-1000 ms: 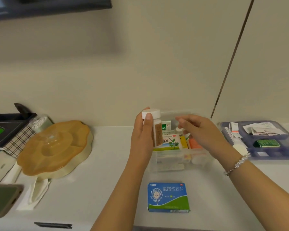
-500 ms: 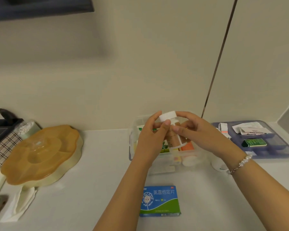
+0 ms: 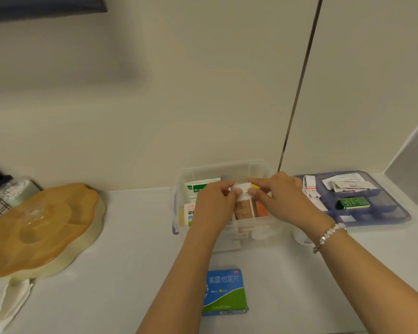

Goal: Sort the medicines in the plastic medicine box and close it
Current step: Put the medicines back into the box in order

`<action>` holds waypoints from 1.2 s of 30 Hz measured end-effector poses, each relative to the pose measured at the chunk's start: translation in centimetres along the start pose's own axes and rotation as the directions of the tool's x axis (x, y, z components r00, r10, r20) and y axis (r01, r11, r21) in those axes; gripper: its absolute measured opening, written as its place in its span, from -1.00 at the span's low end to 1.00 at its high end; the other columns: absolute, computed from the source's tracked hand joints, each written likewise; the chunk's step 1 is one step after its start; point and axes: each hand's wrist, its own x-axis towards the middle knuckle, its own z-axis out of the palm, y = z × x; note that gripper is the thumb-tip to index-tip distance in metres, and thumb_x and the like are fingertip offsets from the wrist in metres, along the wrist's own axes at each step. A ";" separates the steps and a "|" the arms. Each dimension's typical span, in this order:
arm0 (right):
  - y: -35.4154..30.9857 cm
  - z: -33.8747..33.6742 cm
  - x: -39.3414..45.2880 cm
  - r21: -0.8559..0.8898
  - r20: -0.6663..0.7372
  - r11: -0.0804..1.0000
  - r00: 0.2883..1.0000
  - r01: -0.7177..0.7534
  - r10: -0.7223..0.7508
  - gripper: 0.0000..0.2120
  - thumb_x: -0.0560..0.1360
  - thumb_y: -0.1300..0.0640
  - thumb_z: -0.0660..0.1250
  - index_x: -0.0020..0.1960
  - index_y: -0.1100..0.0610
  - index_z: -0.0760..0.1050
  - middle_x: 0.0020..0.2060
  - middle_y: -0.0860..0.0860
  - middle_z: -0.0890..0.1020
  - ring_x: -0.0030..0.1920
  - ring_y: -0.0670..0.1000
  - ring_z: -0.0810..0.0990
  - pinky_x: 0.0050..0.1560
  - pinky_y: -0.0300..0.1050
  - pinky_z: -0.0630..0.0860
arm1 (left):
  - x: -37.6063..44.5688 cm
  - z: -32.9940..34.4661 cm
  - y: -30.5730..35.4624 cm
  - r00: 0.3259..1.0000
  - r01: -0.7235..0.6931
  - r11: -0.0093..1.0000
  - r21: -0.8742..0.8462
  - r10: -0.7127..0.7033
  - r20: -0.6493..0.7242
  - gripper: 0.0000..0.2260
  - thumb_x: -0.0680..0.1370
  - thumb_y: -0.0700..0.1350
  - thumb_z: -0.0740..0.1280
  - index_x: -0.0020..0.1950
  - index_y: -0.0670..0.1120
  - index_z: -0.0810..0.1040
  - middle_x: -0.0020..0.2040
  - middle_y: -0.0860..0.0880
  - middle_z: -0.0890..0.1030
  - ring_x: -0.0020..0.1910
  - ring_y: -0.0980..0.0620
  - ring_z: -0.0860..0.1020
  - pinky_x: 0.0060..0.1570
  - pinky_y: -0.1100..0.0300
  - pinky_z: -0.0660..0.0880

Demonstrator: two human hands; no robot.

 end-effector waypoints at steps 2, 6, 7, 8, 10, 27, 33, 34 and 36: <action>0.1 0.0 0.0 0.012 0.029 1.000 1.000 -0.005 0.005 -0.62 0.58 -0.05 0.06 0.37 -0.08 0.33 -0.02 0.02 0.54 0.29 0.04 0.27 0.20 -0.05 0.10 | 0.1 0.0 -0.1 1.000 0.006 1.000 0.013 -0.006 0.009 -0.70 0.53 -0.09 0.29 0.26 -0.06 0.53 0.06 -0.10 0.64 0.00 -0.06 0.59 0.13 0.02 0.51; 0.0 0.0 -0.4 -0.030 0.086 0.998 0.995 0.058 -0.055 -0.64 0.59 0.04 0.04 0.37 -0.04 0.34 -0.04 -0.03 0.51 0.25 -0.01 0.25 0.12 -0.13 0.04 | 0.2 0.1 -0.5 0.998 -0.046 0.991 0.123 0.039 0.058 -0.73 0.57 -0.08 0.21 0.23 -0.02 0.55 0.16 -0.09 0.61 0.08 -0.05 0.56 0.10 0.18 0.44; 0.0 0.0 -0.4 -0.033 0.092 0.998 0.994 0.062 -0.059 -0.64 0.59 0.05 0.04 0.36 -0.04 0.35 0.00 -0.03 0.54 0.26 -0.02 0.25 0.14 -0.13 0.04 | 0.2 0.1 -0.5 0.996 -0.046 0.988 0.147 0.035 0.081 -0.73 0.57 -0.07 0.20 0.25 -0.01 0.53 0.21 -0.08 0.57 0.13 -0.05 0.53 0.13 0.18 0.41; 0.0 -0.1 -0.5 -0.013 0.090 0.998 0.995 0.054 -0.053 -0.65 0.59 0.07 0.05 0.35 -0.04 0.37 0.04 -0.02 0.55 0.27 -0.03 0.25 0.16 -0.13 0.04 | 0.3 0.1 -0.6 0.995 -0.047 0.985 0.167 0.031 0.100 -0.72 0.58 -0.07 0.19 0.26 0.00 0.52 0.23 -0.08 0.55 0.16 -0.05 0.52 0.16 0.17 0.41; 0.1 -0.4 -0.6 0.075 0.076 0.997 0.997 0.024 -0.030 -0.67 0.59 0.09 0.08 0.31 -0.03 0.41 0.10 0.01 0.54 0.29 -0.05 0.26 0.21 -0.14 0.06 | 0.3 0.2 -0.8 0.994 -0.047 0.982 0.182 0.027 0.110 -0.73 0.58 -0.06 0.18 0.24 -0.01 0.53 0.23 -0.07 0.54 0.15 -0.04 0.51 0.18 0.12 0.43; 6.7 -4.3 -7.1 0.137 -0.022 0.975 0.983 -0.177 0.181 -0.75 0.45 -0.01 0.33 0.11 -0.01 0.57 -0.03 -0.05 0.53 -0.14 -0.08 0.52 -0.13 -0.26 0.43 | -4.1 5.1 2.7 0.907 -0.400 0.915 0.052 0.403 -0.122 -0.88 0.49 -0.18 0.31 -0.04 -0.09 0.62 -0.11 0.04 0.58 -0.19 0.13 0.50 -0.06 0.36 0.39; 8.0 -3.6 -7.6 0.219 0.070 0.949 0.974 -0.225 0.215 -0.73 0.40 0.05 0.41 0.10 -0.06 0.53 -0.09 -0.13 0.55 -0.26 -0.31 0.46 -0.39 -0.53 0.33 | -4.2 6.7 3.0 0.935 -0.350 0.925 0.146 0.355 -0.009 -0.84 0.51 -0.07 0.31 0.04 -0.04 0.61 0.01 -0.01 0.61 -0.04 0.02 0.54 0.08 0.00 0.45; 8.1 -3.5 -7.6 0.230 0.059 0.945 0.973 -0.231 0.223 -0.75 0.39 0.05 0.43 0.05 -0.07 0.53 -0.11 -0.12 0.56 -0.25 -0.28 0.48 -0.38 -0.51 0.33 | -4.2 6.8 3.0 0.935 -0.348 0.922 0.172 0.354 -0.009 -0.84 0.51 -0.06 0.31 0.04 -0.03 0.61 0.02 -0.01 0.60 -0.06 0.01 0.54 0.07 0.01 0.45; 8.1 -3.2 -7.4 0.229 0.031 0.946 0.973 -0.229 0.228 -0.77 0.37 0.07 0.45 -0.01 -0.05 0.51 -0.13 -0.10 0.57 -0.20 -0.16 0.53 -0.32 -0.44 0.34 | -4.2 6.9 3.0 0.935 -0.344 0.919 0.194 0.353 -0.015 -0.84 0.51 -0.03 0.31 0.04 -0.01 0.60 0.03 0.01 0.58 -0.09 0.03 0.56 0.04 0.06 0.48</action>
